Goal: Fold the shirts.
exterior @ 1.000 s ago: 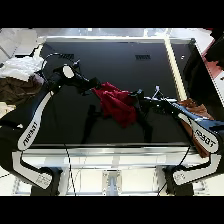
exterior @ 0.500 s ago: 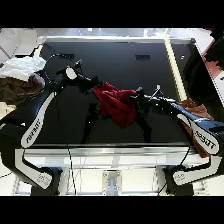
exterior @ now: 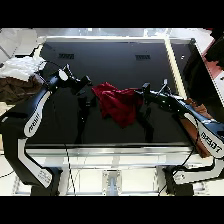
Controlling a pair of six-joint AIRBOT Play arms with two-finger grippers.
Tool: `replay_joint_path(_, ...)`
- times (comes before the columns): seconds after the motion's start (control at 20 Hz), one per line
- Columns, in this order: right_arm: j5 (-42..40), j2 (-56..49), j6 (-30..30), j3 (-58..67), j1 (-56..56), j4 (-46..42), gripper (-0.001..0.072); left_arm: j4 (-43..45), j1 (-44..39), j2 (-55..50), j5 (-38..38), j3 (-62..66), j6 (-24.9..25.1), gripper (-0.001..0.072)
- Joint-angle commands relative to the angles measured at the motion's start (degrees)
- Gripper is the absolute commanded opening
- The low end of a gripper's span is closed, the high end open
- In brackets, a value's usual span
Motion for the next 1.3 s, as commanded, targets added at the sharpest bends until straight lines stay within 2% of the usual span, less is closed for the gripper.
replay_joint_path(0.0, 0.70, 0.35, -0.11, 2.86, -0.26, -1.36, 0.0022, -4.00, 1.27, -2.29, 1.36, 0.15, 6.25, 0.0581)
replay_joint_path(0.3, 0.79, 0.35, -0.09, 6.43, -0.26, -1.66, 0.0022, -18.49, 1.27, -5.86, 4.33, 0.31, 15.93, 0.0570)
replay_joint_path(0.4, 0.79, 0.33, -0.07, 6.40, -0.26, -2.54, 0.0022, -21.11, 1.20, -6.45, 5.42, 0.35, 17.20, 0.0569)
replay_joint_path(0.45, 0.81, 0.33, -0.02, 6.40, -0.26, -3.13, 0.0022, -21.77, 1.16, -6.69, 5.88, 0.39, 17.20, 0.0541)
replay_joint_path(0.55, 0.76, 0.33, 0.07, 6.40, -0.26, -3.80, 0.0022, -21.79, 1.11, -6.97, 5.27, 0.68, 17.66, 0.0355)
replay_joint_path(0.6, 0.72, 0.33, 0.07, 6.40, -0.26, -3.89, 0.0022, -21.94, 0.96, -6.97, 5.25, 0.68, 18.80, 0.0303)
replay_joint_path(0.65, 0.70, 0.33, 0.04, 6.40, -0.26, -3.89, 0.0022, -22.67, 0.74, -6.97, 5.27, 0.68, 19.85, 0.0218)
replay_joint_path(0.8, 0.74, 0.35, 0.04, 6.40, -0.26, -3.91, 0.0022, -29.31, -0.09, -7.80, 5.49, 0.74, 25.55, 0.0201)
replay_joint_path(0.85, 0.76, 0.35, 0.04, 6.40, -0.26, -3.91, 0.0023, -31.28, -0.28, -8.20, 5.42, 0.74, 27.10, 0.0087)
replay_joint_path(0.9, 0.74, 0.50, -0.15, 6.40, -0.26, -3.98, 0.0022, -32.74, -0.33, -8.26, 4.92, 0.74, 28.48, 0.0007)
replay_joint_path(1.05, 0.90, 4.15, -4.35, 6.40, -2.54, -5.20, 0.0020, -37.48, 1.77, -5.09, 2.78, 0.74, 32.79, 0.0006)
replay_joint_path(1.15, 2.60, 9.46, -4.31, 6.40, -6.67, -10.80, 0.0020, -37.55, 5.03, 1.36, 1.03, 0.74, 36.70, 0.0006)
replay_joint_path(1.25, 8.50, 16.06, -2.75, 6.40, -11.93, -17.18, 0.0020, -37.31, 8.50, 10.43, -1.66, 0.72, 40.81, 0.0005)
